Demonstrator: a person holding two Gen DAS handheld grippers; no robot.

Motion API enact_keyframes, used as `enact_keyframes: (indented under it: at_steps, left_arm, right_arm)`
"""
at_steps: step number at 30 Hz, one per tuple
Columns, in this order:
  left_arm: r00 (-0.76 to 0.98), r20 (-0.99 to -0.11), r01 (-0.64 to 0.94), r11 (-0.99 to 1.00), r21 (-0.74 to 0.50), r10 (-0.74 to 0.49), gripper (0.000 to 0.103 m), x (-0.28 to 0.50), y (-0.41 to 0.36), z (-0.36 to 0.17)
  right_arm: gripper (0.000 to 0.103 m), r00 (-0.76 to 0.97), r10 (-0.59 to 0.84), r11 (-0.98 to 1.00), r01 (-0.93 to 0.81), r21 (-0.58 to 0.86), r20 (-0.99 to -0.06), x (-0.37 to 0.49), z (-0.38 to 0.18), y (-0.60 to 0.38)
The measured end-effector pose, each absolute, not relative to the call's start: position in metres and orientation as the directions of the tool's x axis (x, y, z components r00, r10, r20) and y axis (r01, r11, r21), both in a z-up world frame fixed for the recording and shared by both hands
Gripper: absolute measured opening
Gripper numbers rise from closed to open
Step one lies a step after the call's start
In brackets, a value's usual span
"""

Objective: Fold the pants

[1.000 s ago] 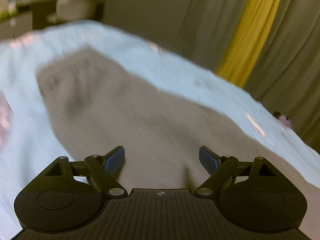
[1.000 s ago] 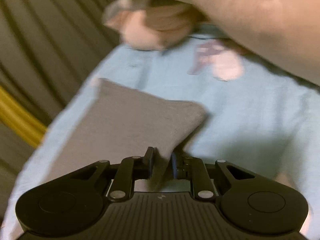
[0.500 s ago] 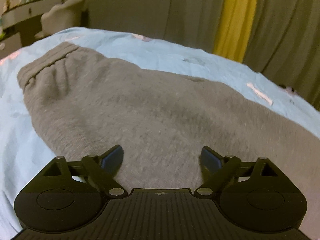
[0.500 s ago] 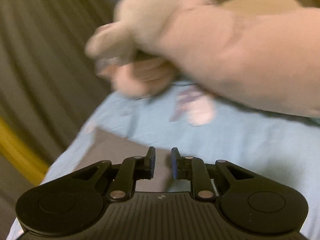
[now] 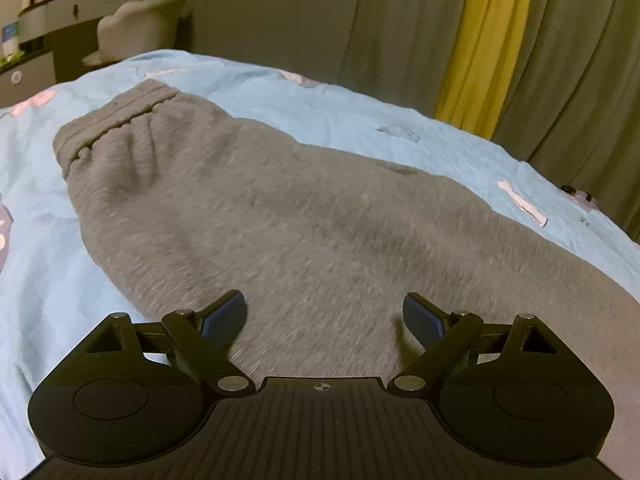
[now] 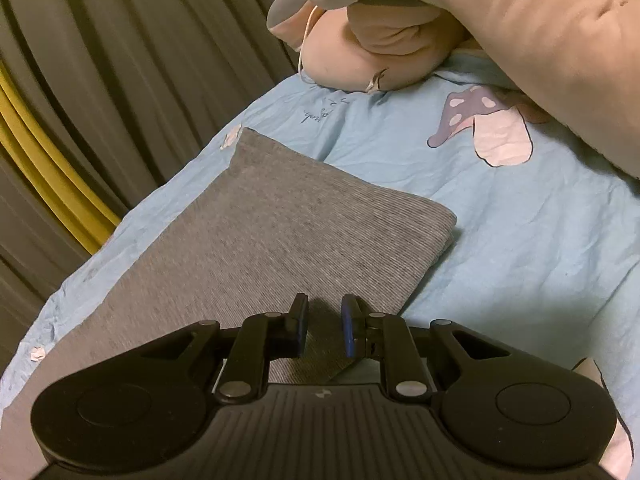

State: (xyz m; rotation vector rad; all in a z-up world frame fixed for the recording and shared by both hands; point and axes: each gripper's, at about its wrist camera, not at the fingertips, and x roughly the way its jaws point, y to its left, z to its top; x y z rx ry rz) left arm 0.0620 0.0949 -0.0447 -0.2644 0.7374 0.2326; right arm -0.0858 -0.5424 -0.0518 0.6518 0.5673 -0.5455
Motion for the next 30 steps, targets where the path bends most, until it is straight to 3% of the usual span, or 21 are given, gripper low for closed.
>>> enact_keyframes:
  at_steps: [12, 16, 18, 19, 20, 25, 30]
  left_arm:
    - [0.710, -0.695, -0.304, 0.939, -0.159, 0.113, 0.093, 0.061, 0.096, -0.044]
    - [0.707, -0.697, -0.302, 0.942, -0.146, 0.119, 0.093, 0.061, 0.094, -0.045]
    - [0.707, -0.697, -0.301, 0.943, -0.146, 0.118, 0.093, 0.060, 0.094, -0.045]
    - [0.707, -0.697, -0.300, 0.942, -0.147, 0.116, 0.093, 0.060, 0.094, -0.045]
    - [0.707, -0.697, -0.300, 0.942, -0.149, 0.115, 0.094, 0.060, 0.094, -0.045]
    - [0.708, -0.698, -0.300, 0.941, -0.155, 0.111, 0.095, 0.061, 0.095, -0.045]
    - [0.706, -0.700, -0.299, 0.941, -0.158, 0.107, 0.096, 0.062, 0.095, -0.047]
  right_arm:
    - [0.017, 0.729, -0.280, 0.648, 0.623, 0.438, -0.624, -0.091, -0.053, -0.546]
    - [0.018, 0.714, -0.368, 0.594, 0.673, 0.440, -0.595, -0.111, -0.052, -0.557]
    - [0.028, 0.700, -0.392, 0.516, 0.705, 0.487, -0.597, -0.127, -0.057, -0.568]
    - [0.046, 0.706, -0.389, 0.478, 0.704, 0.525, -0.593, -0.136, -0.060, -0.575]
    - [0.049, 0.742, -0.365, 0.456, 0.669, 0.587, -0.562, -0.146, -0.063, -0.580]
    - [0.057, 0.862, -0.281, 0.215, 0.484, 0.848, -0.421, -0.187, -0.086, -0.609]
    - [0.057, 0.906, -0.237, 0.187, 0.397, 0.899, -0.351, -0.189, -0.094, -0.619]
